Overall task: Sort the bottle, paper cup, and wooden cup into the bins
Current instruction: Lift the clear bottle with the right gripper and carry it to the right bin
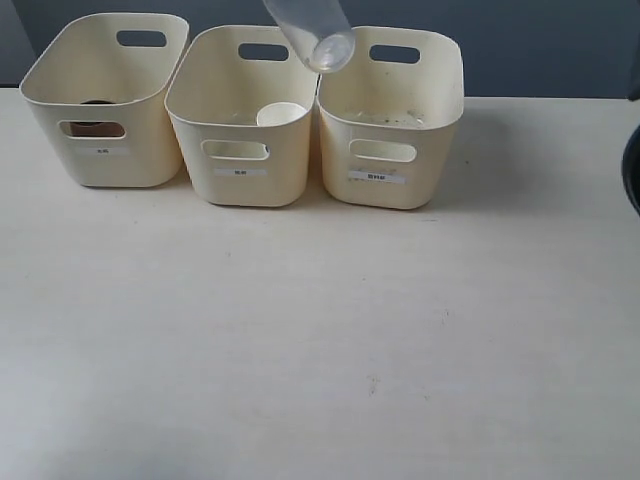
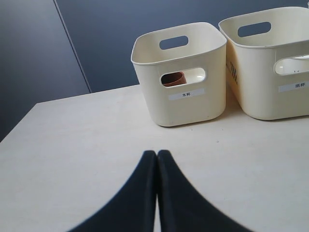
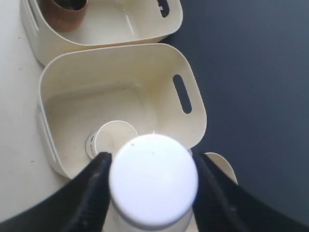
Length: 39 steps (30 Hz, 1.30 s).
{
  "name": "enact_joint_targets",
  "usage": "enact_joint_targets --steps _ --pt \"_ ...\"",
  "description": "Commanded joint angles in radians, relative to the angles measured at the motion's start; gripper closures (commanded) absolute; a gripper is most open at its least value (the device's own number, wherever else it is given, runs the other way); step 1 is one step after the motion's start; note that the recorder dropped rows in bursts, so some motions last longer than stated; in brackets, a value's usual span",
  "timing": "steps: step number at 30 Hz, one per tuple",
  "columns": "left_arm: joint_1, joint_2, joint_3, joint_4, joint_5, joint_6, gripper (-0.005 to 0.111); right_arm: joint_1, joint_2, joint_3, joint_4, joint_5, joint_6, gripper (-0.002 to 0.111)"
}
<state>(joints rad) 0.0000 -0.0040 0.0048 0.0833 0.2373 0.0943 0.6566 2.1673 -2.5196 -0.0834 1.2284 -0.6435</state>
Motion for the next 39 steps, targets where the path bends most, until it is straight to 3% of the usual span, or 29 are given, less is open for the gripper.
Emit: enact_joint_targets --steps 1,16,29,34,39 --pt "-0.005 0.004 -0.005 -0.003 -0.005 -0.005 0.107 -0.030 -0.021 0.021 0.030 -0.007 0.007 0.109" --pt "-0.005 0.004 -0.005 -0.003 -0.005 -0.005 0.107 -0.052 -0.076 0.120 -0.065 -0.007 0.034 0.109" --pt "-0.005 0.004 -0.005 -0.003 -0.005 -0.005 0.107 -0.122 -0.237 0.411 -0.069 -0.007 0.034 0.109" --pt "-0.005 0.004 -0.005 -0.003 -0.005 -0.005 0.107 -0.178 -0.296 0.479 -0.061 -0.052 0.034 0.109" --pt "-0.005 0.004 -0.005 -0.003 -0.005 -0.005 0.107 -0.247 -0.337 0.538 0.064 -0.216 0.010 0.109"
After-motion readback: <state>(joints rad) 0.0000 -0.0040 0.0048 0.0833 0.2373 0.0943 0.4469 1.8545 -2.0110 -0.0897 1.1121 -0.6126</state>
